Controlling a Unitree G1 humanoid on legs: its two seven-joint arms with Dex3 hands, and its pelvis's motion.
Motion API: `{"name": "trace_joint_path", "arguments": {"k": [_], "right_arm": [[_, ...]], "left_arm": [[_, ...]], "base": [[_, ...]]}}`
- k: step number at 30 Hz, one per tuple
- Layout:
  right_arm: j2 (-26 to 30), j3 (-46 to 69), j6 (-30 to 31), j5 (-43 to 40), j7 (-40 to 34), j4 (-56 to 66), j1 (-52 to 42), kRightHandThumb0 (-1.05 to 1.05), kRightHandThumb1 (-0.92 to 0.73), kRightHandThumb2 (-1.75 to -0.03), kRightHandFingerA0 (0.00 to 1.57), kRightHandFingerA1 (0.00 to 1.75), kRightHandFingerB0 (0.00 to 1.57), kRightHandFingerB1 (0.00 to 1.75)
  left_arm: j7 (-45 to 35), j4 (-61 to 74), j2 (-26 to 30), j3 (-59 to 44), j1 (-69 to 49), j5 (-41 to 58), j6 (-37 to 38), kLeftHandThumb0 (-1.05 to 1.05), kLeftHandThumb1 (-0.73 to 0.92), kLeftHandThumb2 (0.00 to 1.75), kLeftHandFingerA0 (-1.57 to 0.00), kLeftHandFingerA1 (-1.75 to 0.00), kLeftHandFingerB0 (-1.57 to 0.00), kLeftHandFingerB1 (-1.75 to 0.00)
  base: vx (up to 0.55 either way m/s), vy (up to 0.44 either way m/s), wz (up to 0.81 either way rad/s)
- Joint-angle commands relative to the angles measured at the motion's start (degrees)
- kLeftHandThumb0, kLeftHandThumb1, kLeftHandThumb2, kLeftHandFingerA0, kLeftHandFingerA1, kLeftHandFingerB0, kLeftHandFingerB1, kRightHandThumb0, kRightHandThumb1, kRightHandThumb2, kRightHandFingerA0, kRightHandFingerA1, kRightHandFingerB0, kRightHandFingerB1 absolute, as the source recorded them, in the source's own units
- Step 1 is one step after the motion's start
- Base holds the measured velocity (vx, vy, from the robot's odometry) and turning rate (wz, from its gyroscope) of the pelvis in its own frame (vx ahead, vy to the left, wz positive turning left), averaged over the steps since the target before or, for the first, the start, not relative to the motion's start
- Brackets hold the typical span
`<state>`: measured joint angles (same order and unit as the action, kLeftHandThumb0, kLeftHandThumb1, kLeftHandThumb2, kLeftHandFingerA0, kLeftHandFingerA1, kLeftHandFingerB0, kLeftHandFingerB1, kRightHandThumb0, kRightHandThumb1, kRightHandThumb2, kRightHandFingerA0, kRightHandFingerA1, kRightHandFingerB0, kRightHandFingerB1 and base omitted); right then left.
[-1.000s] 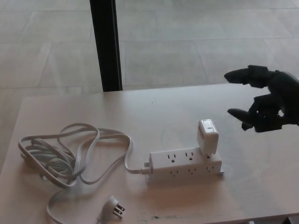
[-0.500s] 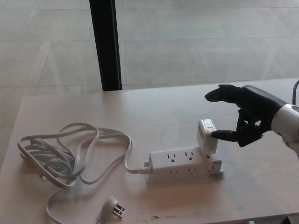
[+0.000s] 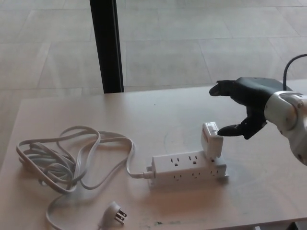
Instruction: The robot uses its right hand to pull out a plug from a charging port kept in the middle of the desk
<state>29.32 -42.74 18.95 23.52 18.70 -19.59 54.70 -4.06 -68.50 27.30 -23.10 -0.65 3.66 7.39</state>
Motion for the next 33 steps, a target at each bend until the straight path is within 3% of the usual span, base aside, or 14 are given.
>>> {"name": "trace_joint_path", "arguments": {"k": [1,4,5,6,15,17,19,20,23,27,28,29,30,33], "right_arm": [[-2.14,-0.89,-4.99,7.18,0.16,-3.08,2.13,-0.82,-0.50,-0.85,0.96,1.37,0.13,0.41],[-3.31,-0.88,-4.46,8.32,1.83,-3.36,2.14,-0.84,-0.50,-0.85,0.94,1.36,0.12,0.42],[-3.14,-0.81,-4.62,8.44,2.76,-3.10,1.87,-0.77,-0.60,-0.61,0.84,1.42,0.17,0.31],[-3.03,-0.67,-4.73,8.70,3.50,-2.97,1.72,-0.76,-0.61,-0.59,0.82,1.33,0.16,0.30],[-1.95,2.05,-7.14,10.43,4.80,-4.16,-1.34,-0.78,-0.52,-0.64,0.82,1.41,0.19,0.33],[-1.21,1.88,-7.89,11.27,5.66,-5.61,-1.13,-0.80,-0.48,-0.87,0.71,0.89,0.12,0.42],[-0.74,1.74,-8.61,12.09,6.43,-6.55,-0.54,-0.82,-0.49,-0.88,0.77,1.07,0.12,0.42],[-0.74,1.81,-8.75,12.42,6.56,-6.74,-0.50,-0.81,-0.62,-0.60,0.76,1.14,0.20,0.30],[-0.87,1.86,-9.01,13.51,6.88,-7.47,-0.15,-0.80,-0.61,-0.60,0.77,1.25,0.21,0.31],[-2.15,2.77,-8.56,13.72,7.27,-5.68,-1.09,-0.81,-0.61,-0.59,0.70,1.06,0.21,0.31],[-2.50,3.15,-8.34,13.57,7.44,-3.98,-2.06,-0.81,-0.48,-0.87,0.78,1.15,0.16,0.43],[-2.61,3.40,-8.33,13.77,7.60,-3.69,-2.29,-0.81,-0.48,-0.87,0.78,1.15,0.16,0.43],[-3.31,3.46,-8.62,13.78,7.54,-3.49,-2.65,-0.81,-0.60,-0.59,0.79,1.37,0.24,0.31],[-4.34,4.14,-8.35,13.62,8.03,-3.17,-3.16,-0.80,-0.59,-0.61,0.82,1.44,0.24,0.32]], "left_arm": [[-0.79,-0.75,1.98,0.42,0.27,0.50,2.34,-0.88,0.92,0.85,-0.78,-0.57,-0.47,-0.43],[-1.21,-1.10,2.00,0.33,0.25,0.70,2.88,-0.89,0.92,0.83,-0.72,-0.54,-0.50,-0.44],[-1.05,-1.10,2.06,0.55,0.24,0.47,2.91,-0.87,0.92,0.83,-0.72,-0.53,-0.49,-0.44],[-1.05,-1.19,2.10,0.65,0.37,0.41,2.93,-0.88,0.92,0.84,-0.72,-0.53,-0.47,-0.43],[-1.30,-1.03,1.99,0.37,1.01,1.19,2.87,-0.87,0.92,0.83,-0.73,-0.54,-0.49,-0.45],[-0.46,-0.80,2.19,1.44,0.85,0.04,2.88,-0.86,0.92,0.84,-0.73,-0.54,-0.49,-0.45],[-0.49,-1.16,2.22,1.47,1.20,0.27,2.98,-0.86,0.92,0.83,-0.73,-0.53,-0.50,-0.43],[-0.62,-1.20,2.21,1.38,1.23,0.50,2.92,-0.87,0.92,0.83,-0.72,-0.53,-0.51,-0.44],[-0.92,-0.95,2.18,1.14,1.34,0.95,2.70,-0.84,0.92,0.82,-0.71,-0.53,-0.50,-0.43],[-0.95,-1.06,2.09,0.95,1.43,1.21,2.70,-0.85,0.92,0.82,-0.72,-0.53,-0.51,-0.44],[-0.99,-1.10,2.15,1.09,1.49,1.08,2.67,-0.84,0.92,0.81,-0.72,-0.52,-0.49,-0.43],[-0.99,-1.11,2.16,1.11,1.50,1.07,2.67,-0.84,0.92,0.81,-0.72,-0.52,-0.49,-0.43],[-0.65,-1.14,2.16,1.20,1.56,0.94,2.54,-0.86,0.92,0.84,-0.73,-0.53,-0.49,-0.43],[-0.13,-0.88,2.04,1.22,1.63,0.91,2.33,-0.84,0.92,0.82,-0.74,-0.54,-0.52,-0.45]], "base": [[0.00,0.000,0.00],[0.00,0.000,0.00],[0.00,0.000,0.00],[0.00,0.000,0.00],[0.00,0.000,0.00],[0.00,0.000,0.00],[0.00,0.000,0.00],[0.00,0.000,0.00],[0.00,0.000,0.00],[0.00,0.000,0.00],[0.00,0.000,0.00],[0.00,0.000,0.00],[0.00,0.000,0.00],[0.00,0.000,0.00]]}}
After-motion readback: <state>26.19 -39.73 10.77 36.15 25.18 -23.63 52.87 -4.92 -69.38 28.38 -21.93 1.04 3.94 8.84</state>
